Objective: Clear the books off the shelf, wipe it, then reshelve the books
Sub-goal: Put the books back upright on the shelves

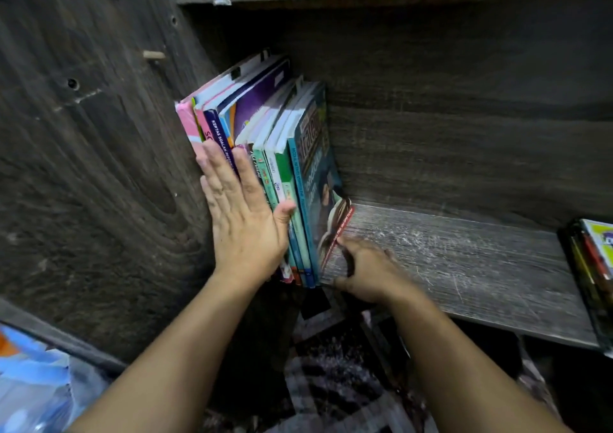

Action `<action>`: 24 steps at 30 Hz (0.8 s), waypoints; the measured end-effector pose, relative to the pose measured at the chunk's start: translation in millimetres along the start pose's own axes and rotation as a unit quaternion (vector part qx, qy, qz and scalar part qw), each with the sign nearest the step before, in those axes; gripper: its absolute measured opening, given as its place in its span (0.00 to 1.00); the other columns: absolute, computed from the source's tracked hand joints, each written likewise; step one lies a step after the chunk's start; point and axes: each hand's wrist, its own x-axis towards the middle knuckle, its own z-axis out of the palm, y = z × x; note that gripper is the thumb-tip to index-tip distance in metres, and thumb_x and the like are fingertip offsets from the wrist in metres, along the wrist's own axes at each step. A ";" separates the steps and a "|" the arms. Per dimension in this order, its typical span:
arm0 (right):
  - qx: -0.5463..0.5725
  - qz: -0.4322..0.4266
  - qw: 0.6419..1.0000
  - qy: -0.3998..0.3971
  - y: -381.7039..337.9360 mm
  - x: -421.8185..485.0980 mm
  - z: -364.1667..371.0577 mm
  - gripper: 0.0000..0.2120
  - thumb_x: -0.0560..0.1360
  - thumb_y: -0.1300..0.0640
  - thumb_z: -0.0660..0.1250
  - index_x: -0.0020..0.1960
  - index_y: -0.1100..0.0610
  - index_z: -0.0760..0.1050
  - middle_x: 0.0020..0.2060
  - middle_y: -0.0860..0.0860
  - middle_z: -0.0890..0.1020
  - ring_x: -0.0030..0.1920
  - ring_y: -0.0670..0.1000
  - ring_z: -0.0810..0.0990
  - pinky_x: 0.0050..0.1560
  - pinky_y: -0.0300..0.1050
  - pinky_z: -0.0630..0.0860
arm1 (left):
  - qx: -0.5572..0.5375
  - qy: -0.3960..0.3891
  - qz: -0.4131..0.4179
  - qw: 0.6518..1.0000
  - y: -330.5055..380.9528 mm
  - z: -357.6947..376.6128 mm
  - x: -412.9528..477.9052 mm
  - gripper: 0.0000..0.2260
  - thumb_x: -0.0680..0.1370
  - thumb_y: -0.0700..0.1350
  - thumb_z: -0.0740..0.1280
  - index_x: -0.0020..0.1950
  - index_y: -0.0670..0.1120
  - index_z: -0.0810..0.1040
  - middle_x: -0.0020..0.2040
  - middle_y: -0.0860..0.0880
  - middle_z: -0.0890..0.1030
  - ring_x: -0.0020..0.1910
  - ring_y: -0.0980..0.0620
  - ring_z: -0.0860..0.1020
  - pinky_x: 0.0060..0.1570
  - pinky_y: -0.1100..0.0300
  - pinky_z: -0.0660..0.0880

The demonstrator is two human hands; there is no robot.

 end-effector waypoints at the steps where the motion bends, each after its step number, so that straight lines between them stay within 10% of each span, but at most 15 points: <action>1: -0.003 0.000 1.000 0.003 1.7 1.4 -0.3 0.41 0.71 0.44 0.71 0.77 0.45 0.54 0.77 0.48 0.56 0.77 0.50 0.54 0.77 0.55 0.48 | -0.002 -0.004 -0.001 1.000 1.0 -1.4 -0.1 0.35 0.82 0.60 0.47 0.75 0.34 0.41 0.72 0.23 0.47 0.73 0.29 0.44 0.74 0.50 0.34; 9: 0.027 0.041 0.999 0.008 9.1 -5.1 -19.9 0.30 0.72 0.49 0.71 0.72 0.46 0.67 0.67 0.51 0.74 0.65 0.53 0.74 0.68 0.48 0.70 | 0.066 0.007 0.042 0.997 38.5 -43.2 24.0 0.31 0.76 0.55 0.62 0.76 0.44 0.63 0.78 0.43 0.58 0.77 0.40 0.54 0.71 0.34 0.45; 14: -0.047 0.031 0.998 0.041 -6.2 -19.3 -37.0 0.27 0.73 0.48 0.69 0.70 0.46 0.67 0.65 0.53 0.75 0.63 0.55 0.75 0.65 0.51 0.71 | 0.116 -0.036 0.028 0.992 49.3 -56.4 35.1 0.20 0.75 0.58 0.62 0.60 0.47 0.78 0.75 0.46 0.66 0.77 0.38 0.55 0.69 0.31 0.47; 19: -0.141 0.021 0.983 0.117 -21.8 -37.3 -57.8 0.24 0.76 0.46 0.64 0.71 0.47 0.66 0.67 0.53 0.72 0.66 0.57 0.71 0.64 0.53 0.68 | 0.050 0.003 0.029 0.998 63.1 -78.0 27.3 0.09 0.73 0.46 0.69 0.46 0.42 0.74 0.65 0.43 0.75 0.63 0.40 0.74 0.54 0.47 0.70; 24: -0.154 -0.003 0.977 0.148 -35.8 -53.9 -70.5 0.25 0.75 0.47 0.65 0.71 0.50 0.67 0.66 0.54 0.71 0.66 0.58 0.70 0.65 0.53 0.68 | 0.056 -0.180 -0.128 0.974 90.4 -98.6 15.0 0.26 0.74 0.37 0.65 0.68 0.46 0.58 0.52 0.44 0.76 0.46 0.39 0.78 0.42 0.49 0.68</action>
